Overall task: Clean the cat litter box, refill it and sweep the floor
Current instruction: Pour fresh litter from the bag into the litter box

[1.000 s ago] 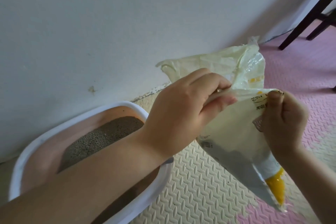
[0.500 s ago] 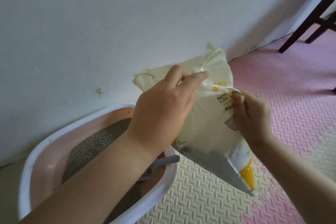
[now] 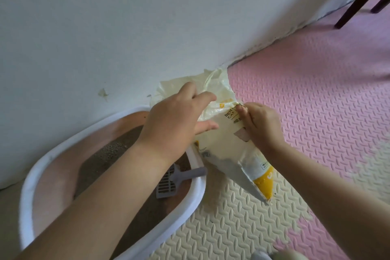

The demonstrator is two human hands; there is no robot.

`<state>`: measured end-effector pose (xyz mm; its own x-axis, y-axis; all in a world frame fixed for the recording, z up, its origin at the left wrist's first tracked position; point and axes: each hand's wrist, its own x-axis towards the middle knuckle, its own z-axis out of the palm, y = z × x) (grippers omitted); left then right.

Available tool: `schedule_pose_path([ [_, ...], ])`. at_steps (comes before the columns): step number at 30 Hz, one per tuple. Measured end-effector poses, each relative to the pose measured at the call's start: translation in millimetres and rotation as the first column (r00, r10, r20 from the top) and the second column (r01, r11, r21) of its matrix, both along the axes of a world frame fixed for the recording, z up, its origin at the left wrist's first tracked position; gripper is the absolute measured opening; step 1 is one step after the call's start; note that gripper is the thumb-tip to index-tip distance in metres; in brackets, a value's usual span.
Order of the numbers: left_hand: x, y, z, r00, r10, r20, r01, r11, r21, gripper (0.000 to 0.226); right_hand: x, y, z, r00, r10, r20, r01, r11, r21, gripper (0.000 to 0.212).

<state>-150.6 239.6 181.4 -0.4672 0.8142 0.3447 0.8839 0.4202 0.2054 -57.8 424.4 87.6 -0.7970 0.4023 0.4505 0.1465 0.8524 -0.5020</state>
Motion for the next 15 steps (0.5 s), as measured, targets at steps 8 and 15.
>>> schedule_pose_path([
  [8,-4.6,27.3,-15.9,0.997,-0.082,0.004,0.082,0.993,-0.081,0.049,4.3,3.9,-19.4,1.0,0.024,0.006,-0.024,1.0,0.001,0.039],
  [15,2.4,38.1,-35.3,0.98,-0.197,0.038,0.2,0.973,-0.115,0.046,30.9,-0.2,-43.3,0.997,0.015,0.078,-0.011,0.999,-0.05,0.037],
])
